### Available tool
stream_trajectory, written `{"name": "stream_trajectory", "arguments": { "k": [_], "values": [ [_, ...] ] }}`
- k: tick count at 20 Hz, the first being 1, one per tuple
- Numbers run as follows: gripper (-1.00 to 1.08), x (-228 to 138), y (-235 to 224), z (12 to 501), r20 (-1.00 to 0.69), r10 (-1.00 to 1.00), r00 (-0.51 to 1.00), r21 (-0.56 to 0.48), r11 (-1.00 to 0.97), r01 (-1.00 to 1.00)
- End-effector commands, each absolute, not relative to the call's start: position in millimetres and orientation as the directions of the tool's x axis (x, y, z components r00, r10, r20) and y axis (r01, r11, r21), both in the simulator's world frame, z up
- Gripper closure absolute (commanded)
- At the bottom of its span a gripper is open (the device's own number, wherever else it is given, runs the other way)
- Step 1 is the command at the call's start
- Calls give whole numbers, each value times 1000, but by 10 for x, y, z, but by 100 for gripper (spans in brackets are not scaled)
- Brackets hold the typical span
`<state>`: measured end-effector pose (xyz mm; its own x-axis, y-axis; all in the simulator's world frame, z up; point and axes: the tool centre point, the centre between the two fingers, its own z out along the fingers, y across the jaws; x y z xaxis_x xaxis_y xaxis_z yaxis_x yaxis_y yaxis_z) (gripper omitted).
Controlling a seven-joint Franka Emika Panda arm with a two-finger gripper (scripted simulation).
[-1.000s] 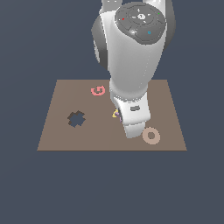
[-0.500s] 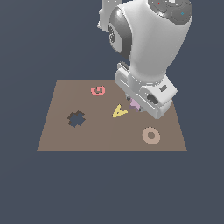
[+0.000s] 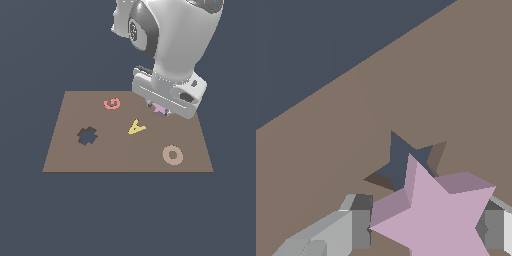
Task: Insert a designated object into the corresponding slot on a board.
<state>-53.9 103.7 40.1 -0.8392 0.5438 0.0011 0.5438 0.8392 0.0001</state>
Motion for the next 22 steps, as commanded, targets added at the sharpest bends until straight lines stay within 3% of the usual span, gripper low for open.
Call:
{"name": "stream_trajectory", "arguments": {
  "k": [1, 20, 21, 22],
  "values": [
    [108, -602, 1051, 404, 1, 503, -864, 0, 864, 503],
    [108, -685, 1057, 305, 1, 450, -893, -1, 893, 450],
    [-92, -685, 1057, 305, 1, 450, -893, -1, 893, 450],
    [-92, -685, 1057, 305, 1, 450, -893, -1, 893, 450]
  ]
}}
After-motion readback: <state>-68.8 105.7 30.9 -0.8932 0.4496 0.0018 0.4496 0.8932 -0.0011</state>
